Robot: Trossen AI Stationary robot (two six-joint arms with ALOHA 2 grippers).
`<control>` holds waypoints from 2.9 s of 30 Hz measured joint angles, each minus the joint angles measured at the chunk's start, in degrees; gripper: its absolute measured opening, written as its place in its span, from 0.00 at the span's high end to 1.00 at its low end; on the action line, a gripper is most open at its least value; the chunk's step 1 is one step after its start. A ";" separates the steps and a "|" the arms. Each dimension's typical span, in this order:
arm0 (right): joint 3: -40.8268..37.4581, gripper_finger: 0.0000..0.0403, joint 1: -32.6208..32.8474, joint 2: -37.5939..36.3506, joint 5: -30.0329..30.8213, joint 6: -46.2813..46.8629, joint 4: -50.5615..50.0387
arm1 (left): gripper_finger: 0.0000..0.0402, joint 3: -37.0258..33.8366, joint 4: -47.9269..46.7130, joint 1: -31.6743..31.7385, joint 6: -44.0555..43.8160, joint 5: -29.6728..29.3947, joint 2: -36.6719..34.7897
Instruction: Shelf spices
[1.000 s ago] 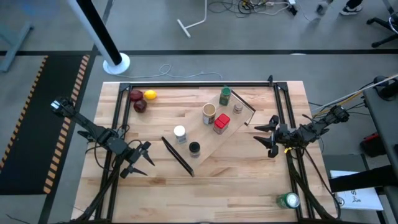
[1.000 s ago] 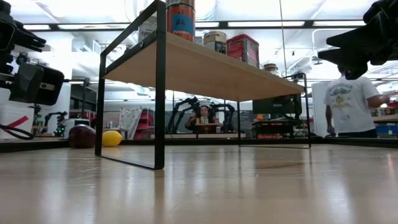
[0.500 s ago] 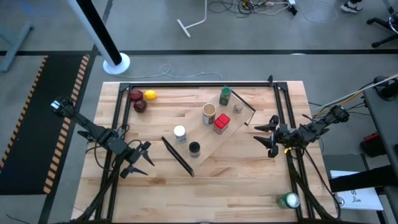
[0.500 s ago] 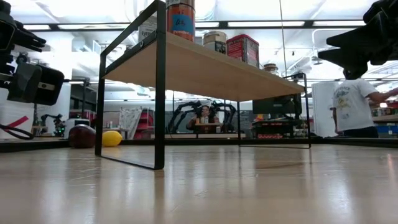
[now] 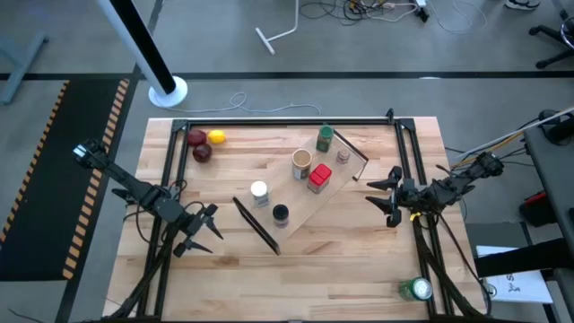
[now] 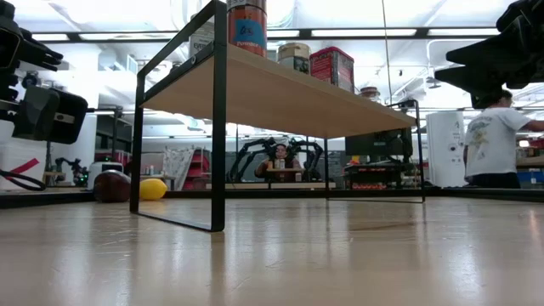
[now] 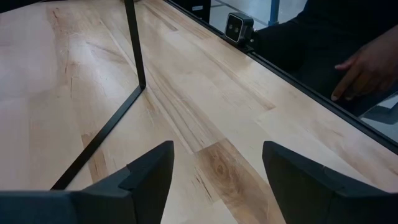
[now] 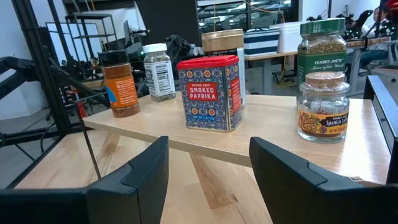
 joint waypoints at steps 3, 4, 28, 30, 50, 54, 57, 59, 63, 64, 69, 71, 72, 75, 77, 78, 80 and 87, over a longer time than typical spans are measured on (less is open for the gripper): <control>0.00 0.51 0.01 0.01 0.00 0.00 0.00 | 0.40 0.00 0.01 0.00 0.00 -0.01 0.00; -0.01 0.51 0.01 0.00 0.00 0.01 0.00 | 0.40 0.00 0.00 0.00 0.00 0.00 0.00; 0.00 0.51 0.01 0.01 0.00 0.00 0.00 | 0.46 -0.01 0.00 -0.01 0.00 0.00 0.00; 0.00 0.51 -0.01 0.00 0.00 -0.01 0.00 | 0.45 0.00 0.01 -0.01 -0.02 0.00 0.00; 0.00 0.51 -0.03 -0.01 0.39 1.50 -0.02 | 0.41 0.00 0.01 0.01 0.00 0.00 0.00; 0.00 0.51 -0.03 0.01 0.39 1.50 -0.01 | 0.42 0.00 0.01 0.01 0.00 0.00 0.00; -0.01 0.51 -0.03 0.00 0.39 1.50 0.00 | 0.44 -0.01 0.00 0.00 0.00 -0.01 0.00; 0.01 0.51 -0.03 0.00 0.39 1.50 0.00 | 0.44 0.00 0.01 0.01 0.00 -0.01 0.00; 0.00 0.51 -0.03 -0.01 0.39 1.51 0.35 | 0.46 -0.01 0.01 -0.01 0.00 0.00 0.00; 0.00 0.51 -0.03 0.01 0.38 1.52 0.44 | 0.46 0.00 -0.01 0.01 0.00 0.00 0.00; 0.01 0.51 -0.03 0.01 0.39 1.50 0.70 | 0.45 0.00 0.01 -0.01 0.00 0.00 0.00; 0.01 0.51 -0.03 0.01 0.39 1.51 0.75 | 0.45 0.00 -0.01 0.01 0.00 0.00 0.00; 0.01 0.51 -0.03 0.01 0.39 1.50 0.82 | 0.44 -0.01 0.01 0.01 0.00 0.00 0.00; 0.00 0.51 -0.03 0.01 0.38 1.50 0.89 | 0.43 -0.01 0.01 0.00 0.00 0.00 0.00; 0.00 0.51 -0.03 0.00 0.39 1.50 0.92 | 0.42 -0.02 0.01 0.01 0.00 0.00 0.00; 0.01 0.51 -0.03 0.01 0.37 1.50 0.94 | 0.42 -0.01 0.01 -0.01 0.00 0.00 0.00; -0.01 0.51 -0.03 0.00 0.37 1.51 0.96 | 0.41 -0.01 0.01 -0.01 0.00 -0.04 0.00; -0.01 0.51 -0.05 0.01 -5.17 4.41 1.08 | 0.40 0.00 5.44 0.01 -0.90 -4.45 0.00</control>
